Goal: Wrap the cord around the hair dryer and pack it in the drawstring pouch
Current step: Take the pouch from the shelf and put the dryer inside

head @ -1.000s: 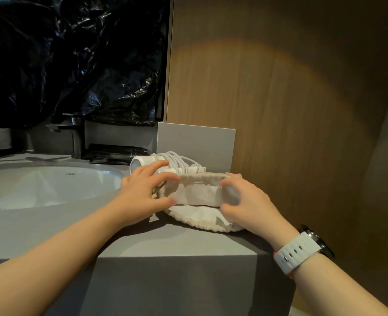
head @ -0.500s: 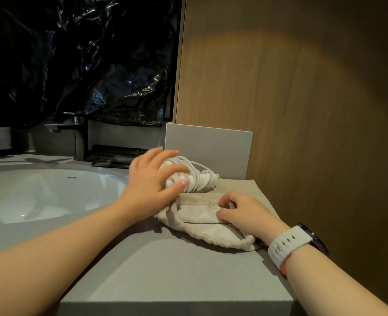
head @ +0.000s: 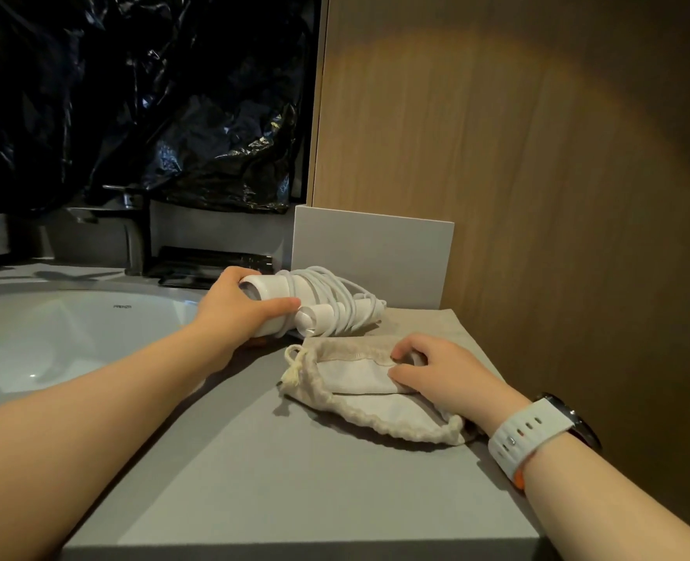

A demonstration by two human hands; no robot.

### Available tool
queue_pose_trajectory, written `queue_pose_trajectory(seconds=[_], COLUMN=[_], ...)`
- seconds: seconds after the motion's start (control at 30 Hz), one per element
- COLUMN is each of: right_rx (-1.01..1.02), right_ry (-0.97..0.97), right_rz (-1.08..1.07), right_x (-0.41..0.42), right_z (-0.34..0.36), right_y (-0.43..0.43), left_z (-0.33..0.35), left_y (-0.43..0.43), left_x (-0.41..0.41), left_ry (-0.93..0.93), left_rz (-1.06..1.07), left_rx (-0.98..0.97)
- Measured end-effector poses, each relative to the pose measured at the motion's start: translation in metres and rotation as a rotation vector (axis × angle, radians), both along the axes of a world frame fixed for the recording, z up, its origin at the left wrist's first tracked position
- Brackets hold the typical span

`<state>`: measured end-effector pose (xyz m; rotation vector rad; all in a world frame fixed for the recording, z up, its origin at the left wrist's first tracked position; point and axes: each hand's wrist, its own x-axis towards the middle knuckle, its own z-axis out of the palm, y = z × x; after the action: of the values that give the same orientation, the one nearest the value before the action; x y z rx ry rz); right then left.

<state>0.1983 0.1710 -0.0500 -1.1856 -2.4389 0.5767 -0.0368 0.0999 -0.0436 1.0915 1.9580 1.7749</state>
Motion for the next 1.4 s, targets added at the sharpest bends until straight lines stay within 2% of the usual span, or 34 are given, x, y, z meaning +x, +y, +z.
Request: queue_pose_trajectory(seconds=[0.13,0.27,0.33,0.4,0.5,0.57,0.63,0.8,1.0,1.23,1.4], right_rx=[-0.002,-0.002,0.003,0.007,-0.039,-0.250,-0.475,-0.638,-0.687,-0.692,-0.632], right_ry=[0.045,0.087,0.174,0.411,0.900,1.161,1.285,1.286,1.188,1.178,1.269], right_rz=[-0.008,-0.005,-0.006,-0.014,0.003,0.045,0.083,0.046,0.008,0.015,-0.052], right_x=[0.002,0.003,0.003,0.004,0.009,0.013,0.017,0.022,0.023,0.025,0.025], right_z=[0.000,-0.002,-0.001,0.004,0.015,0.021,0.024,0.026,0.027,0.027,0.026], right_y=[-0.002,-0.002,-0.004,-0.007,-0.013,-0.015,-0.018,-0.018,-0.018,-0.017,-0.014], left_z=[0.002,0.015,0.021,0.024,0.027,0.027,0.024,0.015,0.013,0.016,0.018], left_y=[-0.007,-0.022,-0.030,-0.035,-0.039,-0.041,-0.042,-0.037,-0.038,-0.040,-0.037], left_x=[0.003,0.001,0.001,0.003,0.011,0.019,0.027,0.042,0.042,0.045,0.050], left_ry=[0.042,-0.170,-0.264,-0.311,-0.297,-0.259,-0.196,-0.071,-0.002,-0.042,-0.233], left_rz=[0.077,0.020,-0.053,-0.146,-0.272,-0.355,-0.431,-0.455,-0.426,-0.467,-0.582], left_rx=[0.093,0.251,0.313,0.346,0.334,0.315,0.285,0.255,0.235,0.215,0.074])
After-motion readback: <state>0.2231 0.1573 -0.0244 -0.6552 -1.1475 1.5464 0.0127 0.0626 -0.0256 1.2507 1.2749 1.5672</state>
